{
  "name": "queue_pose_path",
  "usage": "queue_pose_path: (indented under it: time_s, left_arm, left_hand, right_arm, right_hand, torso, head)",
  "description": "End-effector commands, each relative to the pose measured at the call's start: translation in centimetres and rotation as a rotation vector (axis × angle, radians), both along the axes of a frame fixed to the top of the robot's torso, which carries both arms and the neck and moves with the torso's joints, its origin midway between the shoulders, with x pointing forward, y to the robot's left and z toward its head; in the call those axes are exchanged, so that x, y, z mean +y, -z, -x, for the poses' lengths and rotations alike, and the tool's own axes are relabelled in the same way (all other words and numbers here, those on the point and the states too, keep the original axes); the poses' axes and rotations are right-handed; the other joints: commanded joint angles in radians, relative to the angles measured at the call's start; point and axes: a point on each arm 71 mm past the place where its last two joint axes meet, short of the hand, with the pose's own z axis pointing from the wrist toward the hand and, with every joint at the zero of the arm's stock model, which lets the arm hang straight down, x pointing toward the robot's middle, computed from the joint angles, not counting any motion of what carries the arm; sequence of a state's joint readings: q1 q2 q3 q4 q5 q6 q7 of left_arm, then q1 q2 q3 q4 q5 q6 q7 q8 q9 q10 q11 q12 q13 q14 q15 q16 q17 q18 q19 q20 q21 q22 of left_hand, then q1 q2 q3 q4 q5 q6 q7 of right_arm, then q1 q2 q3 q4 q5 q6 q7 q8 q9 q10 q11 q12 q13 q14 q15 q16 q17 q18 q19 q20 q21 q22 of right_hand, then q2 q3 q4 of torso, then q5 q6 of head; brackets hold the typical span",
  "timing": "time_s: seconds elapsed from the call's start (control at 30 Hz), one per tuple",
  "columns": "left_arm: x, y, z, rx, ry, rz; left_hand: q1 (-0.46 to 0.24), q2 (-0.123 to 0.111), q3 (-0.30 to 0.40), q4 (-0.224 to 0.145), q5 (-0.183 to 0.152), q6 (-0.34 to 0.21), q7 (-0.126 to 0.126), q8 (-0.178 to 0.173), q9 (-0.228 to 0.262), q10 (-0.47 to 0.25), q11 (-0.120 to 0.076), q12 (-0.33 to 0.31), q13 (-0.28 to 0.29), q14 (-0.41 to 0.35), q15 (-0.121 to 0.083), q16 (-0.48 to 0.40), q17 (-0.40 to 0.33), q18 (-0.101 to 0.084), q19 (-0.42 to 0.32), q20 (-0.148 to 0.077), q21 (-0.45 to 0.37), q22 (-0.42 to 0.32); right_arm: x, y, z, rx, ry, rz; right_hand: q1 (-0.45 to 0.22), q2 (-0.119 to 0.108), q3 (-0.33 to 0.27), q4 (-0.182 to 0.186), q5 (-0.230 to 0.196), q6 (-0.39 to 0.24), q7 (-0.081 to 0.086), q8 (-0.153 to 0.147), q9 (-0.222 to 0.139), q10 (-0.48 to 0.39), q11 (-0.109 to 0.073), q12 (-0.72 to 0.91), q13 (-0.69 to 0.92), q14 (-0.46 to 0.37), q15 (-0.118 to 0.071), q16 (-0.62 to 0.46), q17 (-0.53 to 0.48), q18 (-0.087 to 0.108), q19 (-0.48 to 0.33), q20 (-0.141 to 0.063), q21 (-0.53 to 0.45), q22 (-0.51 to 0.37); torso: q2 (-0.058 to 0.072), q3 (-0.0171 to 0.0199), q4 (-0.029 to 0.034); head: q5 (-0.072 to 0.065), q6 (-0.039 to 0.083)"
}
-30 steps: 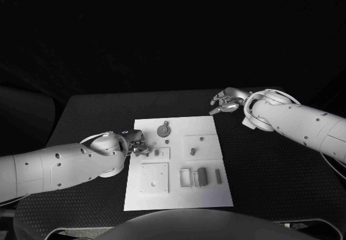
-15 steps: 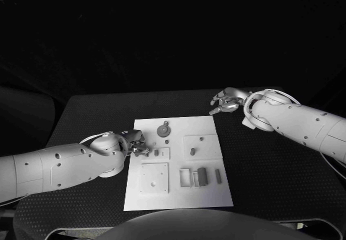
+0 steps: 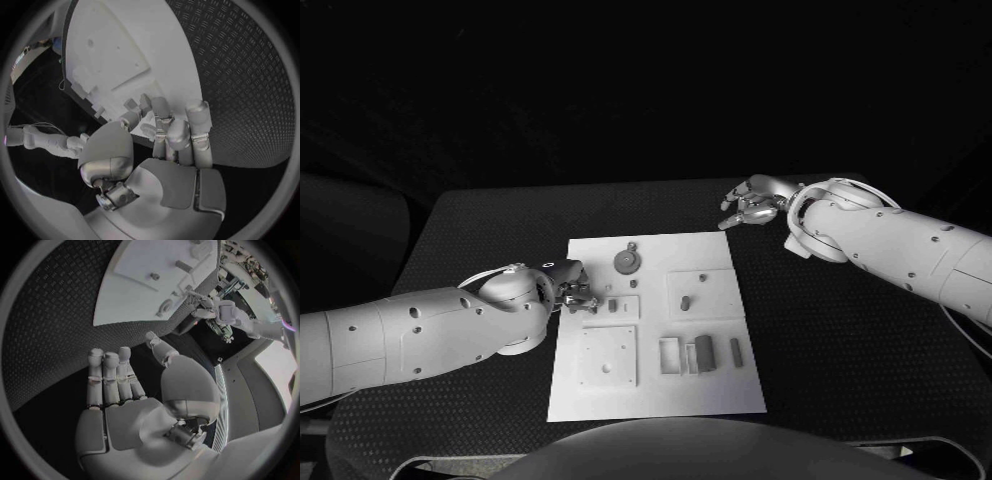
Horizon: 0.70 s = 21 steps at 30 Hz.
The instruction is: Assemble the parts on the task board
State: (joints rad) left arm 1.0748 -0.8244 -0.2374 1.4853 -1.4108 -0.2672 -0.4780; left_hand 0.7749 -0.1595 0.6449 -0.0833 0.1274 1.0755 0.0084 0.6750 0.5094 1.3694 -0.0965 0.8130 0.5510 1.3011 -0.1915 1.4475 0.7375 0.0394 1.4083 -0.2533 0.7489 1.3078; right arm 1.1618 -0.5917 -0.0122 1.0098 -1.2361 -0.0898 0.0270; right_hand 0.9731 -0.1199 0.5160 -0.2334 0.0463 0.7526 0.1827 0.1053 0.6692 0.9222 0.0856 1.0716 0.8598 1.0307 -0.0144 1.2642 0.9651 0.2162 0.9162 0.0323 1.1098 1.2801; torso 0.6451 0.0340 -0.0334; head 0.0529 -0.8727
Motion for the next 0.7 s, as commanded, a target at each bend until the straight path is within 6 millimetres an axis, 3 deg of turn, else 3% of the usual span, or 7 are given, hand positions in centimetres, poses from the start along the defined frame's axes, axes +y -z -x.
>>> queue_pose_path:
  time_s: [0.03, 0.7]
  left_arm:
    - [-0.04, -0.01, 0.02, -0.007, 0.0, 0.002]
    - [-0.16, -0.06, 0.05, -0.007, -0.01, 0.025]
  left_hand:
    - [-0.008, -0.002, 0.0, 0.008, 0.0, -0.004, 0.002, 0.007, -0.001, 0.006, 0.002, -0.004, -0.001, -0.003, -0.009, 0.005, -0.001, 0.034, 0.002, -0.003, -0.005, 0.015]
    - [-0.013, -0.006, 0.006, 0.024, 0.0, -0.003, 0.001, 0.009, -0.004, 0.007, 0.002, -0.003, 0.0, -0.003, -0.009, 0.006, 0.0, 0.034, 0.004, -0.003, -0.004, 0.016]
  right_arm:
    - [0.03, 0.07, 0.04, 0.006, -0.008, 0.008]
    - [-0.27, 0.19, 0.05, 0.007, -0.001, 0.011]
  right_hand:
    - [-0.01, -0.001, 0.002, 0.006, 0.002, -0.007, 0.017, 0.004, -0.002, -0.008, 0.0, 0.004, -0.001, -0.002, -0.008, 0.004, -0.001, 0.046, 0.0, -0.005, -0.004, 0.0]
    - [-0.009, 0.0, 0.002, 0.006, 0.002, -0.007, 0.017, 0.004, -0.002, -0.008, 0.0, 0.005, -0.002, -0.002, -0.008, 0.004, -0.001, 0.046, 0.0, -0.006, -0.004, 0.0]
  torso:
    - [0.0, -0.0005, 0.0005]
    - [0.0, 0.0, -0.0004]
  head:
    - [0.0, 0.0]
    - [0.0, 0.0]
